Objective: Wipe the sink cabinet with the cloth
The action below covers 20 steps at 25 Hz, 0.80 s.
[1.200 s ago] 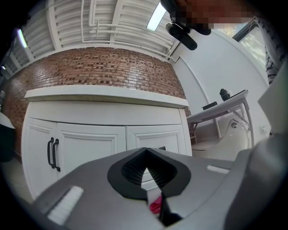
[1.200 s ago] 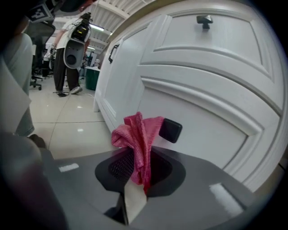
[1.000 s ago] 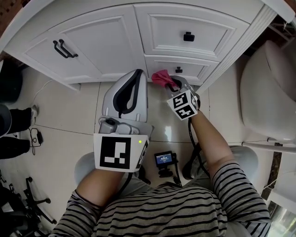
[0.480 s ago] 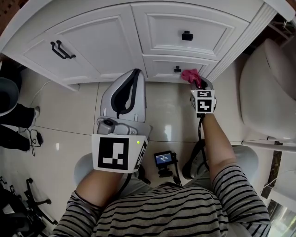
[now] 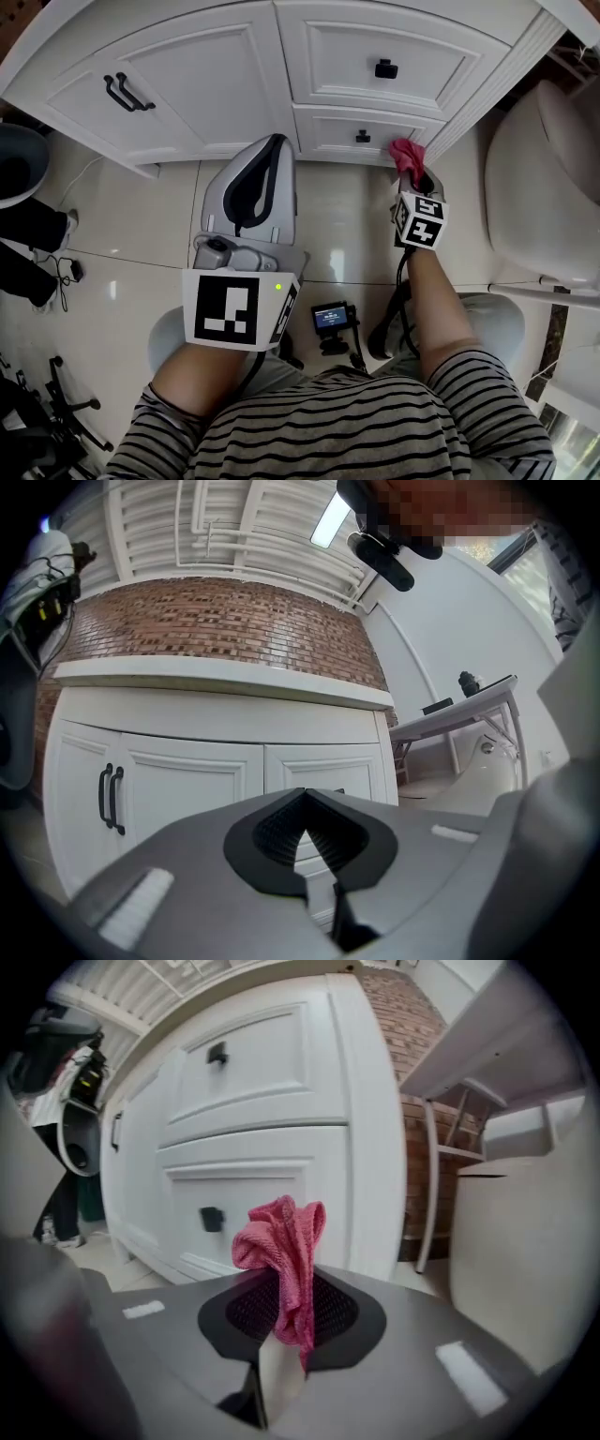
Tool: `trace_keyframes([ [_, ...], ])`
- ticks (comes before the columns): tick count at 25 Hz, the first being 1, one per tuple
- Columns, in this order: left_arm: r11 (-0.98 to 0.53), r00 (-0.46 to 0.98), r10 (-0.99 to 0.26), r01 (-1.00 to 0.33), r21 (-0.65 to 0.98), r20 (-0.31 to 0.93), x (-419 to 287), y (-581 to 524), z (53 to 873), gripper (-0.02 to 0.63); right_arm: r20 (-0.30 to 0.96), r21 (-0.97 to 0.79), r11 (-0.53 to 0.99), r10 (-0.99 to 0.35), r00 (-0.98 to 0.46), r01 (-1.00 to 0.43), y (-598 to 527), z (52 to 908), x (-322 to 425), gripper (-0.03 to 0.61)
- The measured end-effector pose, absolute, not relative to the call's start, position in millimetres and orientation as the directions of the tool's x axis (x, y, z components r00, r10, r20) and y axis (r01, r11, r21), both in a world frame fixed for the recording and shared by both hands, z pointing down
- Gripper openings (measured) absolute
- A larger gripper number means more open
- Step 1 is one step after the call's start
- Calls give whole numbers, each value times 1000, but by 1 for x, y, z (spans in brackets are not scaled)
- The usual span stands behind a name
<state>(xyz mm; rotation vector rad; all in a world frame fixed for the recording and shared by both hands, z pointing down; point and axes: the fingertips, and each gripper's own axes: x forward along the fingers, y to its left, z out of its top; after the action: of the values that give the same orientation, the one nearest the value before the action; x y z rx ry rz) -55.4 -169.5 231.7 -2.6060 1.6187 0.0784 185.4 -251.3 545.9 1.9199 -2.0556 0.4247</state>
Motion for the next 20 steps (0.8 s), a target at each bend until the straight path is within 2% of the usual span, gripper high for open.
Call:
trace_keyframes([
  [5, -422, 422, -903, -906, -16, -82, -69, -173, 231, -9, 386, -74, 390, -837, -387, -918, -263, 567, 46, 66],
  [8, -412, 411, -909, -911, -5, -66, -77, -176, 236, -9, 432, -76, 520, -752, -498, -851, -275, 593, -13, 66],
  [11, -410, 409, -911, -912, 4, -49, -82, -180, 241, -9, 478, -58, 528, -730, -488, -847, -289, 606, -20, 67],
  [14, -413, 412, -910, -911, 8, -40, -84, -185, 245, -9, 502, -38, 513, -732, -461, -857, -293, 611, 6, 69],
  [20, -435, 434, -900, -900, 14, -21, -68, -191, 251, -9, 557, -13, 337, -779, -287, -942, -286, 627, 118, 68],
])
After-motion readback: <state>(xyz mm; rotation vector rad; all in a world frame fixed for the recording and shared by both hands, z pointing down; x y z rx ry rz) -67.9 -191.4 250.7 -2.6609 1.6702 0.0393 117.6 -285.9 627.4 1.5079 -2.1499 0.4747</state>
